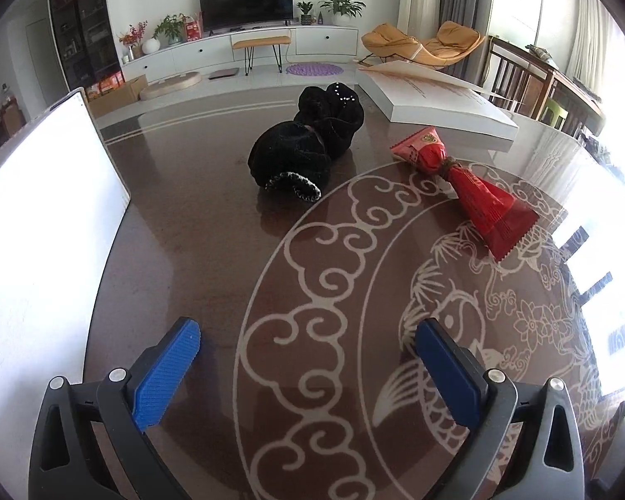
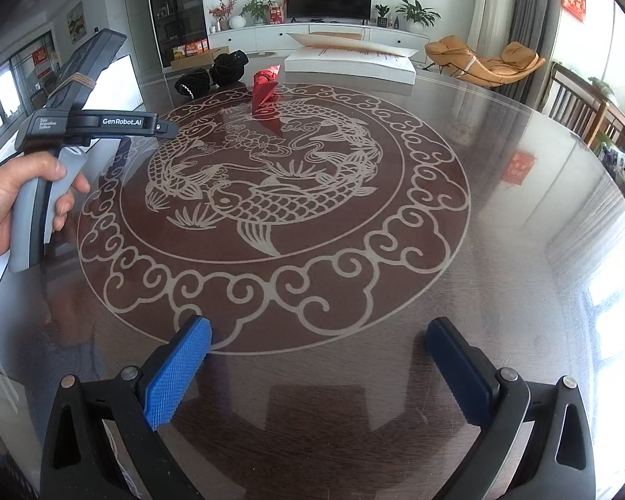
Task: Organize objects
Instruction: 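Move the left tool to the second black velvet pouch and grasp it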
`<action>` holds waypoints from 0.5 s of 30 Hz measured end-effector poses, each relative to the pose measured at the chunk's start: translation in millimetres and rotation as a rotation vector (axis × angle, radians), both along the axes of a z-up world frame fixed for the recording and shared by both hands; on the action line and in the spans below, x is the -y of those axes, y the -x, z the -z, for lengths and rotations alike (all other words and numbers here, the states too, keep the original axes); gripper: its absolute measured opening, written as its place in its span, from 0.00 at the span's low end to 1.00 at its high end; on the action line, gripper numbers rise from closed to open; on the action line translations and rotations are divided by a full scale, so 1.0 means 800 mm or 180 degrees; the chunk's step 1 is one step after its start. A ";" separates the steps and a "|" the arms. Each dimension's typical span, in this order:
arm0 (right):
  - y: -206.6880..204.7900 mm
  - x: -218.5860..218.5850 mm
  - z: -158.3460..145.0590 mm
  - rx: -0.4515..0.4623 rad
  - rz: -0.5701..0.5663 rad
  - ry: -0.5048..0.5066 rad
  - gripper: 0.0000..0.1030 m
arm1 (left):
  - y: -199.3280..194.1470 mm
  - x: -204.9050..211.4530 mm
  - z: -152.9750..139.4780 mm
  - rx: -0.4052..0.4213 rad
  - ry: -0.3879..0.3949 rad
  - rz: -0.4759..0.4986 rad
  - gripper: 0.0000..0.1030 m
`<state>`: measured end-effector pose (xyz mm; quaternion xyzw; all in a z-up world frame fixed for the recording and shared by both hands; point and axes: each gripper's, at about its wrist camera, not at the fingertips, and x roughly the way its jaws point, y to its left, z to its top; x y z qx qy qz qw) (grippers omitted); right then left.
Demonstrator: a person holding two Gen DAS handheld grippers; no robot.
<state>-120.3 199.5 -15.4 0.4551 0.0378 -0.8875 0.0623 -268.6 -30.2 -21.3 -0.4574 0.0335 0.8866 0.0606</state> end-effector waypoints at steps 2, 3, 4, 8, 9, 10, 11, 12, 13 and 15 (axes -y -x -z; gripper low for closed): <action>0.000 0.000 0.000 0.0001 0.0000 0.0000 1.00 | 0.022 -0.001 0.000 0.0000 0.0002 0.0022 1.00; 0.000 0.000 0.000 0.0001 0.0000 0.0000 1.00 | 0.032 -0.002 0.000 0.0000 0.0003 0.0029 1.00; 0.000 0.000 0.000 0.0001 0.0000 0.0000 1.00 | 0.042 -0.003 -0.001 -0.0001 0.0004 0.0033 1.00; 0.000 0.000 0.000 0.0001 0.0000 0.0001 1.00 | 0.081 -0.007 0.000 -0.0003 0.0006 0.0022 1.00; 0.000 0.000 0.000 0.0002 0.0000 0.0001 1.00 | 0.090 -0.008 0.000 -0.0003 0.0006 0.0016 1.00; 0.000 0.000 0.000 0.0002 0.0000 0.0001 1.00 | 0.098 -0.009 -0.001 -0.0003 0.0006 0.0011 1.00; 0.000 0.000 0.000 0.0002 0.0000 0.0001 1.00 | 0.106 -0.010 0.000 -0.0004 0.0006 0.0002 1.00; 0.000 0.000 0.000 0.0002 0.0000 0.0001 1.00 | 0.115 -0.011 0.000 -0.0005 0.0007 -0.0015 1.00; 0.000 0.000 0.000 0.0003 -0.0001 0.0001 1.00 | 0.123 -0.011 0.000 -0.0005 0.0007 -0.0039 1.00; 0.000 0.000 0.000 0.0003 -0.0001 0.0001 1.00 | 0.138 -0.011 0.000 -0.0006 0.0010 -0.0101 1.00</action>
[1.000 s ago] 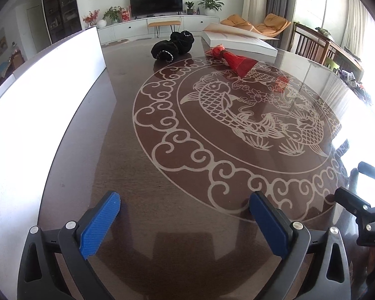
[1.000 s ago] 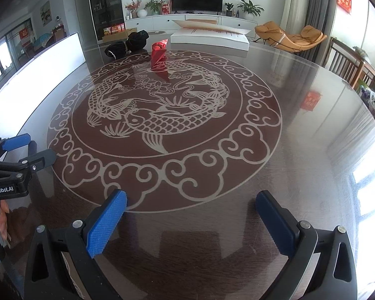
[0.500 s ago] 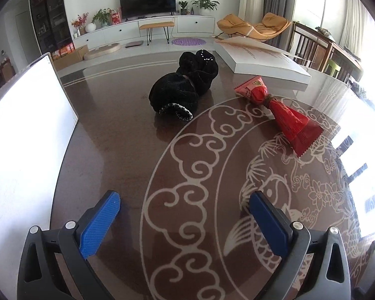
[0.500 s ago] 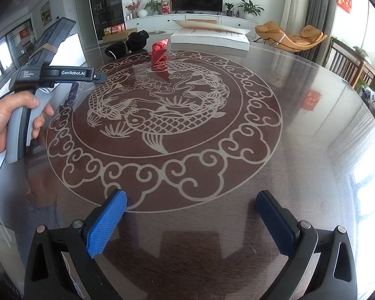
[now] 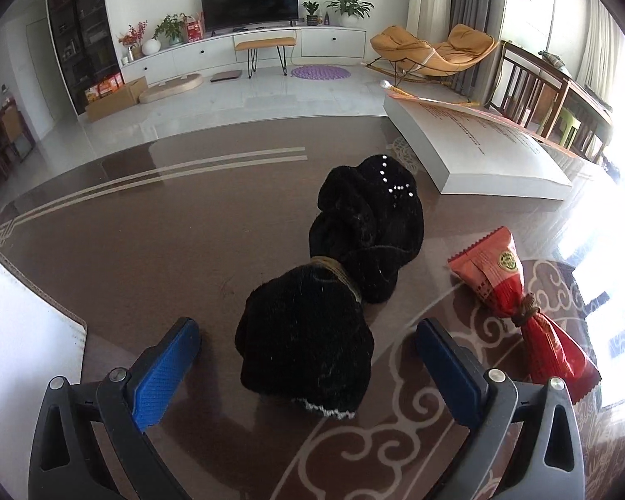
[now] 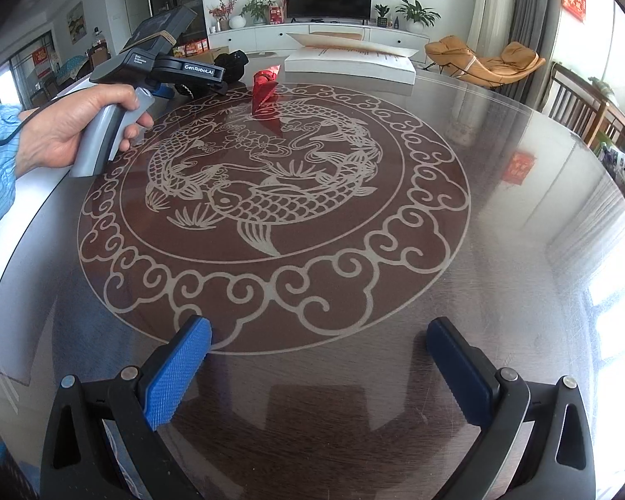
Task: Organize objects
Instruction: 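Move the left tool to the second black velvet pouch and grasp it, then grasp the red tied packet with the right tool while the left tool holds the pouch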
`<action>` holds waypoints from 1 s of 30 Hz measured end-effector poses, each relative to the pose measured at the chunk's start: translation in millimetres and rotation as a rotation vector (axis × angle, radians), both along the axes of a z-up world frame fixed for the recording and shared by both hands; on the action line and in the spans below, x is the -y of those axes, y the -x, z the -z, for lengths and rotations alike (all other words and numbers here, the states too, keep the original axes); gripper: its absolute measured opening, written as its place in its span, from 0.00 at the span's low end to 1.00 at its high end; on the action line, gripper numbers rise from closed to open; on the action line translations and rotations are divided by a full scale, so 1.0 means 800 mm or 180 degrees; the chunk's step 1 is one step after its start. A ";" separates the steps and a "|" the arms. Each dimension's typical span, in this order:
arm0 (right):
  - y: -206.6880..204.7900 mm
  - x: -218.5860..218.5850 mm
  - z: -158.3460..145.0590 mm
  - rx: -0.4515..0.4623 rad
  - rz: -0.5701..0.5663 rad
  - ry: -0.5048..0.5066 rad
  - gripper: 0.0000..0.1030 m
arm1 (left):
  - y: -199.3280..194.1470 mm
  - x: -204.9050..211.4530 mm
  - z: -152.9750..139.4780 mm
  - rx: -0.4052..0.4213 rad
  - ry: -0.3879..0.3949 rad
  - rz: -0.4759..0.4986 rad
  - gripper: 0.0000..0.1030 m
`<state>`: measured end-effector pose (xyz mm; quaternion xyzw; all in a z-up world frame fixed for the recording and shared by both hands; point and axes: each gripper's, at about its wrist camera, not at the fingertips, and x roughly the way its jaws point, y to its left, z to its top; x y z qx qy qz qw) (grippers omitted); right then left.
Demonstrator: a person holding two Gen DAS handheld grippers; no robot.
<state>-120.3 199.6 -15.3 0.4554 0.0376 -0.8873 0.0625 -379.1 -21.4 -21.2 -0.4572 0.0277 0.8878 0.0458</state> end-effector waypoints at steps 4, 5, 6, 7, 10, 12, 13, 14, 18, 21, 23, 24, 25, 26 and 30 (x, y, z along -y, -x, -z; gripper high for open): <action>0.000 0.000 0.000 0.0000 0.0000 0.0000 1.00 | 0.024 -0.002 0.001 -0.0004 0.0011 -0.0135 1.00; 0.000 0.000 0.000 0.0001 0.0000 0.0000 1.00 | 0.026 -0.002 0.002 -0.0006 0.0021 -0.0151 1.00; 0.000 0.000 0.000 0.0001 0.0000 0.0000 1.00 | 0.026 -0.003 0.002 -0.0014 0.0029 -0.0143 1.00; 0.000 0.000 0.000 0.0001 0.0000 0.0000 1.00 | 0.024 -0.004 -0.001 -0.0064 0.0020 -0.0117 0.81; 0.000 0.000 0.000 0.0001 0.0000 0.0001 1.00 | 0.008 -0.011 -0.006 -0.0189 0.0073 -0.0047 0.37; 0.000 0.000 0.000 0.0001 -0.0001 0.0001 1.00 | -0.012 -0.013 -0.006 -0.0192 0.0067 -0.0101 0.35; 0.000 0.000 0.000 0.0001 -0.0001 0.0001 1.00 | -0.026 -0.012 -0.006 -0.0188 0.0027 -0.0129 0.35; 0.000 0.000 0.000 0.0001 -0.0001 0.0001 1.00 | -0.039 -0.009 -0.007 -0.0184 -0.0012 -0.0159 0.34; 0.000 0.000 0.000 0.0001 -0.0001 0.0001 1.00 | -0.116 -0.008 -0.006 -0.0184 -0.0024 -0.0188 0.34; 0.000 0.000 0.000 0.0002 -0.0001 0.0001 1.00 | -0.178 -0.009 -0.006 -0.0184 0.0007 -0.0192 0.34; 0.000 -0.001 0.000 0.0001 -0.0001 0.0002 1.00 | -0.221 -0.011 -0.006 -0.0184 0.0012 -0.0181 0.34; 0.000 0.000 0.000 0.0001 -0.0001 0.0003 1.00 | -0.241 -0.011 -0.007 -0.0185 0.0023 -0.0177 0.34; 0.000 0.000 0.000 0.0001 -0.0001 0.0003 1.00 | -0.260 -0.012 -0.007 -0.0185 0.0031 -0.0177 0.35; 0.000 -0.001 0.000 0.0001 -0.0001 0.0003 1.00 | -0.278 -0.012 -0.007 -0.0186 0.0032 -0.0181 0.35; 0.000 -0.001 0.000 0.0002 -0.0001 0.0003 1.00 | -0.328 -0.013 -0.008 -0.0186 0.0027 -0.0159 0.35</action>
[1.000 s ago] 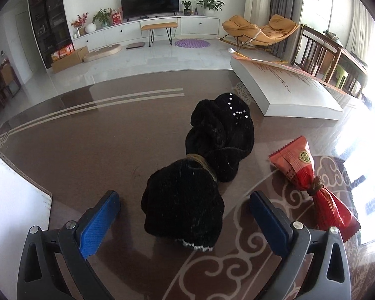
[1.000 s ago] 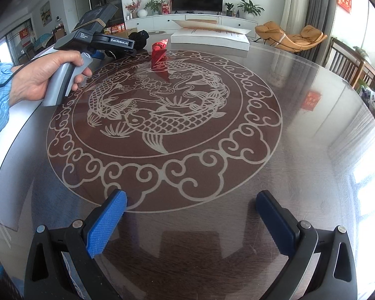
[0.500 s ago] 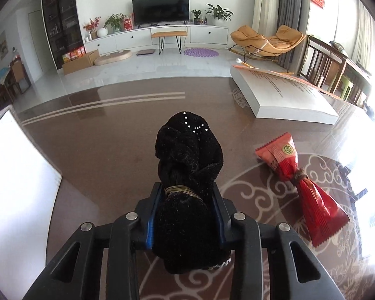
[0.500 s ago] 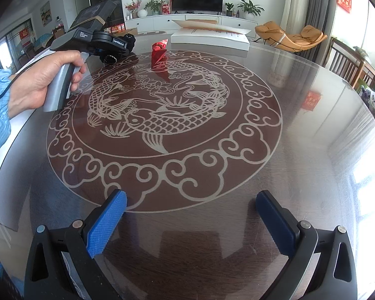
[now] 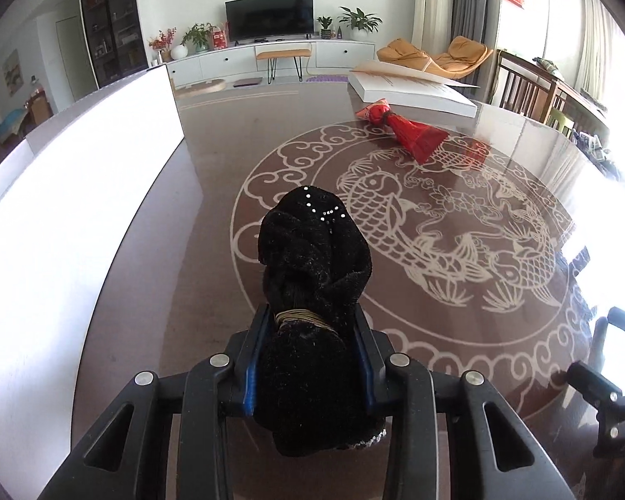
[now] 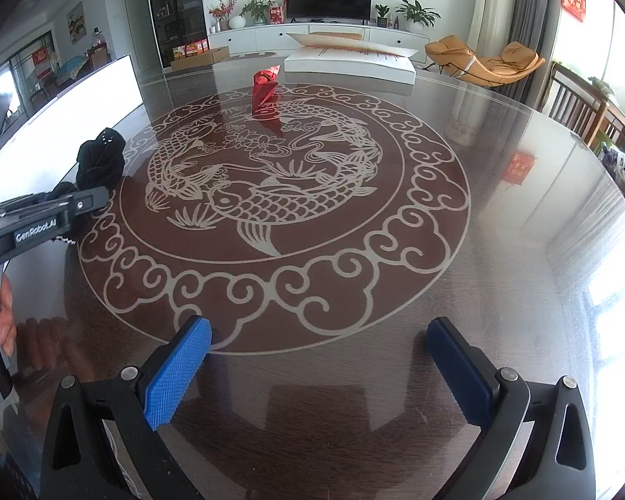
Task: Organize objects
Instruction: 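Grasp the red tied packet with the right tool while the left tool holds the pouch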
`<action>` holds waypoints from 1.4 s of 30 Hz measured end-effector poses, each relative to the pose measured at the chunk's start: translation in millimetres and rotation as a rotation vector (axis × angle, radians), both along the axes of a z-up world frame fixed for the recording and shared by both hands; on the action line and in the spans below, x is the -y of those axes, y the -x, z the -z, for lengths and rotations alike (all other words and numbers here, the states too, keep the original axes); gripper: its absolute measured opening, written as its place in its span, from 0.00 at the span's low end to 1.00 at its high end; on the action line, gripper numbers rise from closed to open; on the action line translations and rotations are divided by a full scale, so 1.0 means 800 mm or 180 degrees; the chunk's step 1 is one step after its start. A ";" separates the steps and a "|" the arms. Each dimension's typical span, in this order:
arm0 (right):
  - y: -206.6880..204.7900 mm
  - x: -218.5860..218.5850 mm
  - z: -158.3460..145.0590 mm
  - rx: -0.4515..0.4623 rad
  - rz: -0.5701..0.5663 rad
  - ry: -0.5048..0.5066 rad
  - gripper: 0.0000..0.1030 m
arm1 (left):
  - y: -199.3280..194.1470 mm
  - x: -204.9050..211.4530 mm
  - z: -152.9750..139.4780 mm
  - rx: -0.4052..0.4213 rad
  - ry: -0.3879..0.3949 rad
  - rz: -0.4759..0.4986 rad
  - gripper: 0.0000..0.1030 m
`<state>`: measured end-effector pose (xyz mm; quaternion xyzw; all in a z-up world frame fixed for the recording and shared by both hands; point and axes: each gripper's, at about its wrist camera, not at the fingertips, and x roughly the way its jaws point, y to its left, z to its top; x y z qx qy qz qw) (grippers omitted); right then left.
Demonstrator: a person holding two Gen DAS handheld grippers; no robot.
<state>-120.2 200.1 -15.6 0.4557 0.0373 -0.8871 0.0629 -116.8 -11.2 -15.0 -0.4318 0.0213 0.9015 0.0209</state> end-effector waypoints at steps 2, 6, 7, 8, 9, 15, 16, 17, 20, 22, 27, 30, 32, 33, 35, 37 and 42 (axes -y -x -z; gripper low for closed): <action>0.000 0.000 0.000 0.0000 0.0000 0.0000 1.00 | -0.014 -0.003 0.000 0.0001 -0.0008 0.0010 0.35; 0.000 0.000 0.000 0.0000 0.0000 0.0000 1.00 | -0.023 -0.003 -0.002 0.0002 -0.0015 0.0020 0.36; 0.000 0.000 0.000 0.0000 0.0000 0.0000 1.00 | -0.025 -0.003 -0.002 0.0003 -0.0017 0.0028 0.36; 0.000 0.000 0.000 0.0000 0.0000 0.0000 1.00 | -0.025 -0.002 -0.002 0.0004 -0.0016 0.0035 0.37; 0.000 0.000 0.000 0.0000 0.0000 0.0000 1.00 | -0.026 -0.003 -0.001 0.0005 -0.0020 0.0039 0.37; 0.000 0.000 0.000 0.0001 0.0000 0.0000 1.00 | -0.028 -0.001 0.000 0.0009 0.0012 -0.0007 0.45; 0.000 0.000 0.000 0.0001 0.0000 0.0000 1.00 | -0.027 0.001 0.001 0.0018 0.0016 -0.0056 0.52; 0.000 0.000 0.000 0.0001 0.0000 0.0000 1.00 | -0.026 0.005 0.002 0.0029 -0.0002 -0.0102 0.55; 0.000 0.000 0.000 0.0001 0.0000 0.0000 1.00 | -0.025 0.011 0.003 0.0047 -0.0030 -0.0170 0.64; 0.000 0.000 0.000 0.0001 0.0000 0.0000 1.00 | -0.024 0.010 0.003 0.0050 -0.0015 -0.0179 0.65; 0.000 0.000 0.000 0.0001 0.0000 0.0000 1.00 | -0.022 0.011 0.007 0.0123 -0.0024 -0.0183 0.88; 0.000 0.000 0.000 0.0001 -0.0001 0.0000 1.00 | -0.022 0.011 0.007 0.0124 -0.0037 -0.0182 0.88; 0.000 0.000 0.000 0.0001 -0.0001 0.0000 1.00 | -0.022 0.010 0.008 0.0132 -0.0039 -0.0170 0.90; 0.000 0.000 0.000 0.0001 -0.0001 0.0000 1.00 | -0.021 0.009 0.009 0.0157 -0.0027 -0.0165 0.97; 0.000 0.000 0.000 0.0001 -0.0001 0.0001 1.00 | -0.020 0.008 0.011 0.0178 -0.0016 -0.0148 1.00; 0.000 0.000 0.000 0.0001 -0.0001 0.0001 1.00 | -0.020 0.008 0.011 0.0177 -0.0017 -0.0147 1.00; 0.000 0.000 0.000 0.0002 -0.0002 0.0001 1.00 | -0.020 0.008 0.011 0.0179 -0.0017 -0.0148 1.00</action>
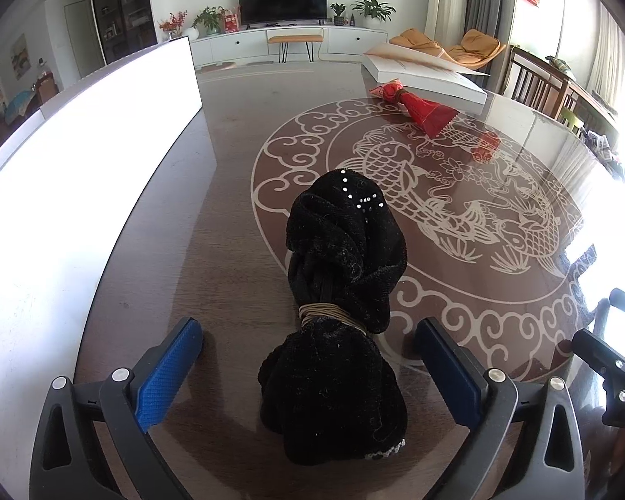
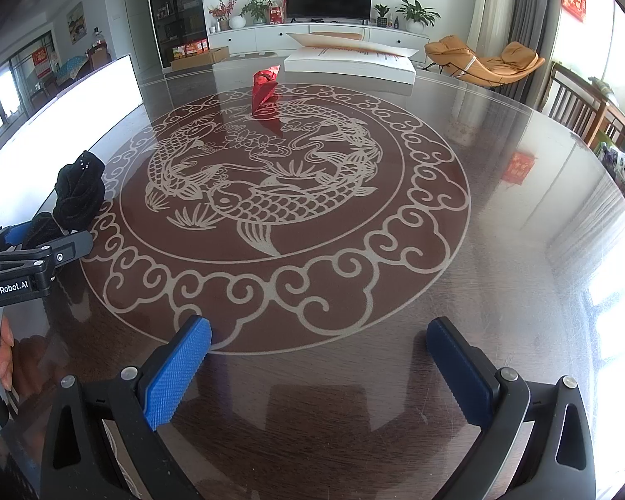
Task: Organize objects
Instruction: 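Grasp the red tied packet with the right tool while the left tool holds the pouch, then lift the red packet with the right tool while the left tool holds the pouch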
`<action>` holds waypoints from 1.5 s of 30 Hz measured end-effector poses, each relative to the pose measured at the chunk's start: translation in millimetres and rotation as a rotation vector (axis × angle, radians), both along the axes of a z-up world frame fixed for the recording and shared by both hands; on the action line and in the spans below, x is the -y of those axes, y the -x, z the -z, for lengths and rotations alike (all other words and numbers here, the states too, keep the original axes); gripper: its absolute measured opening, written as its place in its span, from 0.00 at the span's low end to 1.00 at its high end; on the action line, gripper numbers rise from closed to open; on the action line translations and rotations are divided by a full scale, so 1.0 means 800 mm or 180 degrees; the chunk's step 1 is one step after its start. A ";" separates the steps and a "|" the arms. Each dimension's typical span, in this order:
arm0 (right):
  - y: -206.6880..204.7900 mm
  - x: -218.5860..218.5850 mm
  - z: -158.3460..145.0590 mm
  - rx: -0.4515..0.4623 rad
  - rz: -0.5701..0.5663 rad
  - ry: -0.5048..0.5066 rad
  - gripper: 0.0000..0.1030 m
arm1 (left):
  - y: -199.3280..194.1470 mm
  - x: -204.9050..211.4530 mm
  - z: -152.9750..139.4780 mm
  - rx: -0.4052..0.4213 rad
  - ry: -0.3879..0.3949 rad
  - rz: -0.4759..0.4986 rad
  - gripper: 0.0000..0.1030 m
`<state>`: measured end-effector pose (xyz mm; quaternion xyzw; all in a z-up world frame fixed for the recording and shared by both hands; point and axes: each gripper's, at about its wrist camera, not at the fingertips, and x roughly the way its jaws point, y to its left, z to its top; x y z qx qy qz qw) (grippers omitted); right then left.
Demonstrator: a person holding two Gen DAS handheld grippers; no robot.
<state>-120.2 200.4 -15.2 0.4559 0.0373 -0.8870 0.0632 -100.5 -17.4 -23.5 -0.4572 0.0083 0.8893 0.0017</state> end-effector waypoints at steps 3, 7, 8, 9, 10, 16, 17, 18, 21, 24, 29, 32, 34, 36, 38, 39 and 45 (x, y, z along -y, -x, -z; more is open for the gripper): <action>0.000 0.000 0.000 0.0000 0.0000 -0.0001 1.00 | 0.000 0.000 0.000 0.0000 0.0000 0.0001 1.00; 0.000 0.000 0.001 0.0001 0.0002 -0.0001 1.00 | 0.000 0.000 0.000 -0.0001 0.0000 0.0000 1.00; 0.004 0.001 0.002 0.0005 0.0006 0.0007 1.00 | 0.000 0.000 0.000 0.0000 0.0000 0.0000 1.00; 0.009 0.002 0.002 0.0004 -0.0015 0.0001 1.00 | 0.000 0.000 0.000 -0.0001 0.0000 0.0000 1.00; 0.018 0.005 0.003 0.0006 -0.0080 0.0002 1.00 | 0.000 0.000 0.000 0.0000 0.0000 0.0000 1.00; 0.110 0.041 0.005 0.0002 -0.0238 -0.0003 1.00 | 0.001 0.000 0.000 -0.0001 0.0000 0.0001 1.00; 0.130 0.049 0.006 0.0003 -0.0261 -0.0004 1.00 | 0.001 0.000 0.000 -0.0001 0.0000 0.0000 1.00; 0.149 0.057 0.006 0.0002 -0.0275 -0.0005 1.00 | 0.001 0.000 0.000 -0.0001 0.0000 0.0001 1.00; 0.209 0.078 0.007 0.0004 -0.0253 -0.0008 1.00 | 0.001 0.000 0.000 -0.0001 0.0000 0.0000 1.00; 0.254 0.094 0.008 0.0005 -0.0239 -0.0012 1.00 | 0.001 0.000 0.000 0.0000 0.0000 0.0000 1.00; 0.305 0.113 0.004 0.0036 -0.0264 -0.0016 0.93 | 0.001 0.000 0.000 0.0000 -0.0001 0.0000 1.00; 0.319 0.119 -0.007 -0.0024 -0.0372 -0.0020 0.27 | 0.001 0.000 0.000 0.0000 -0.0003 0.0000 1.00; 0.317 0.120 -0.008 0.0001 -0.0417 -0.0054 0.25 | 0.000 0.000 0.000 0.0000 -0.0003 0.0001 1.00; 0.302 0.115 -0.006 -0.0054 -0.0442 -0.0034 0.25 | 0.000 0.000 0.000 0.0001 -0.0003 0.0001 1.00; 0.278 0.105 -0.004 -0.0096 -0.0429 0.0057 0.25 | 0.000 0.000 0.000 0.0001 -0.0003 0.0001 1.00; 0.262 0.099 -0.004 -0.0116 -0.0437 0.0066 0.25 | 0.000 0.000 0.000 0.0001 -0.0003 0.0001 1.00; 0.133 0.063 -0.005 -0.0161 -0.0551 0.0015 0.25 | 0.000 0.000 0.000 0.0001 -0.0003 0.0000 1.00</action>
